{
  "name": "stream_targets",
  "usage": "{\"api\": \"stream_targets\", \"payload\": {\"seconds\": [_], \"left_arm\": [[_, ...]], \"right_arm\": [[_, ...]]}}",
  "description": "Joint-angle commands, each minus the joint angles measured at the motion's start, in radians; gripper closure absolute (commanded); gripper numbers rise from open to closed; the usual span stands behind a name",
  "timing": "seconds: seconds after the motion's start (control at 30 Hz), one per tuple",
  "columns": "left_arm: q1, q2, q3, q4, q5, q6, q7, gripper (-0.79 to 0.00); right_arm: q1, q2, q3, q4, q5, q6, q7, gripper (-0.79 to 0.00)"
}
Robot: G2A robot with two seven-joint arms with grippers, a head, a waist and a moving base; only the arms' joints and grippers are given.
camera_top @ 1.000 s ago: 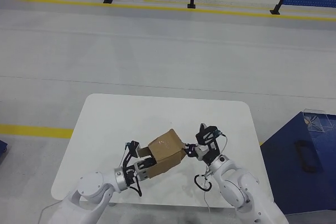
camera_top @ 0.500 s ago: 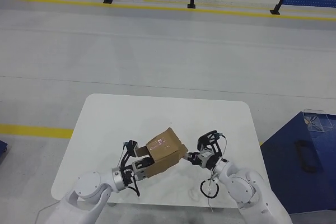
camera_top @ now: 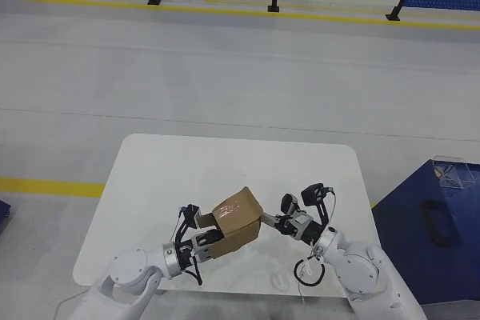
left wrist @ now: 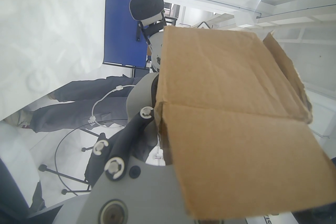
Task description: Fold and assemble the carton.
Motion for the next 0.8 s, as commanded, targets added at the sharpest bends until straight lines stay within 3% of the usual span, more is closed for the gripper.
{"api": "stream_targets", "payload": {"seconds": [0.0,0.77], "left_arm": [[0.002,0.0,0.002,-0.001,0.001,0.0,-0.002,0.0],[0.015,0.0,-0.001,-0.014,0.007,-0.001,0.0,0.0]], "right_arm": [[-0.002,-0.001,-0.003,-0.009,0.0,0.007,-0.014,-0.785],[0.01,-0.001,-0.03,-0.065,-0.061,0.054,0.009,-0.785]]}}
